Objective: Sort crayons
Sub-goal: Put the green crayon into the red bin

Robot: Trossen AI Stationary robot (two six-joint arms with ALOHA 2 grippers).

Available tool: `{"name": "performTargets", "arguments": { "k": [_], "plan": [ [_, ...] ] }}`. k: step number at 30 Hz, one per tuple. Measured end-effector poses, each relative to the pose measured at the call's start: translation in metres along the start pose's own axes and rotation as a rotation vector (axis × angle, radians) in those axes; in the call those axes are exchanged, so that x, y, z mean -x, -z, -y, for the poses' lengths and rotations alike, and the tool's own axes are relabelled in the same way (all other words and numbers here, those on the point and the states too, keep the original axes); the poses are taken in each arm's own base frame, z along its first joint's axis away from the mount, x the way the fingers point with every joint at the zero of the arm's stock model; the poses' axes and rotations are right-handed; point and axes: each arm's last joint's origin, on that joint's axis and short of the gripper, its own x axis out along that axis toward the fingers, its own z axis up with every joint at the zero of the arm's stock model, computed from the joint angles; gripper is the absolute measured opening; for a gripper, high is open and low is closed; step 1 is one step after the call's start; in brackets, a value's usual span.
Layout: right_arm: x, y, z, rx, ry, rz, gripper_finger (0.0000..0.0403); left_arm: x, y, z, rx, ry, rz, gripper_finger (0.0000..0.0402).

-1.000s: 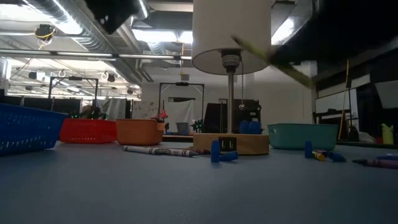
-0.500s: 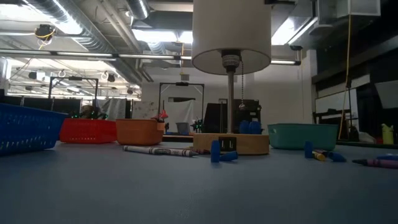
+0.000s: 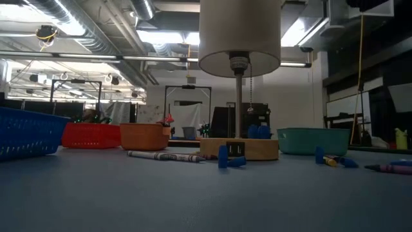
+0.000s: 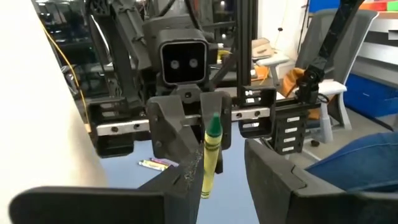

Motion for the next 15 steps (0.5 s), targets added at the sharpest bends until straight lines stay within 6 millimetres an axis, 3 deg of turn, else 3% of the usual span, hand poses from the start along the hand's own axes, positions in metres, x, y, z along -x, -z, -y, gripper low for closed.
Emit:
{"name": "performTargets", "arguments": {
  "k": [15],
  "plan": [
    [-0.005, -0.001, 0.015, 0.0, -0.012, 0.033, 0.0025, 0.0, -0.007, -0.002, 0.027, -0.043, 0.072, 0.01]
  ]
}}
